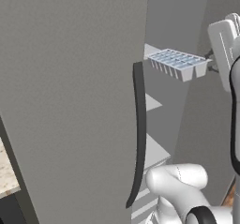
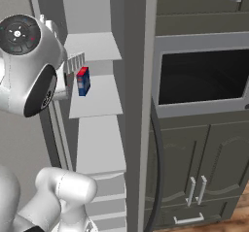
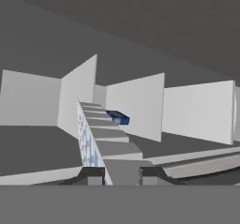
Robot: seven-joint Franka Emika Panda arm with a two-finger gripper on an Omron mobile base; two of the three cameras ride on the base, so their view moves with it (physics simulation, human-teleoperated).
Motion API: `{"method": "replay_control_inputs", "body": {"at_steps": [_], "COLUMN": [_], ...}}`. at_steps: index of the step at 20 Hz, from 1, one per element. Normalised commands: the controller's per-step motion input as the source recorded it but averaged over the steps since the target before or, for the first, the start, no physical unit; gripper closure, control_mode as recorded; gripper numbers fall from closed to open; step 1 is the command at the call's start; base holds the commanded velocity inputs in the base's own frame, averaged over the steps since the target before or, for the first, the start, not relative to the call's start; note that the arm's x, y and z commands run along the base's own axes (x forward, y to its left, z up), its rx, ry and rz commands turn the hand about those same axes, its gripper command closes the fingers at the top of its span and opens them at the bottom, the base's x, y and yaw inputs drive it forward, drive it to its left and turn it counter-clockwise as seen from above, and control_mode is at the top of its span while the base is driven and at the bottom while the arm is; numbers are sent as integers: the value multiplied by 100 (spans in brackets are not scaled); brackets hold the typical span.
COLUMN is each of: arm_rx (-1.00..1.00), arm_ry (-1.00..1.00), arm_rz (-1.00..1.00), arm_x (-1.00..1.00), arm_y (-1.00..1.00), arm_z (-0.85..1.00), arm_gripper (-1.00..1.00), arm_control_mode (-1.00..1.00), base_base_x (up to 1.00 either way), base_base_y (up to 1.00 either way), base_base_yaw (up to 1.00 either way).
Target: Open the freezer door, pick up the ice cube tray from the freezer, and place it on the dining counter.
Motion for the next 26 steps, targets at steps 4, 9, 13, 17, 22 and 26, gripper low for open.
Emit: {"method": "replay_control_inputs", "body": {"at_steps": [4,9,13,17,22,26], "arm_rx": [0,0,0,0,0,0], "arm_ry": [-1,0,0,0,0,0], "arm_rz": [0,0,0,0,0,1], "arm_x": [-35,-29,-17,-27,-20,-17], "arm_y": [6,0,0,0,0,0], "arm_z": [0,0,0,0,0,0], "arm_gripper": [100,100,100,100,100,100], "arm_control_mode": [-100,-100,-100,-100,-100,100], "base_base_x": [0,0,0,0,0,-23], "base_base_y": [0,0,0,0,0,0], "base_base_yaw": [0,0,0,0,0,2]}}
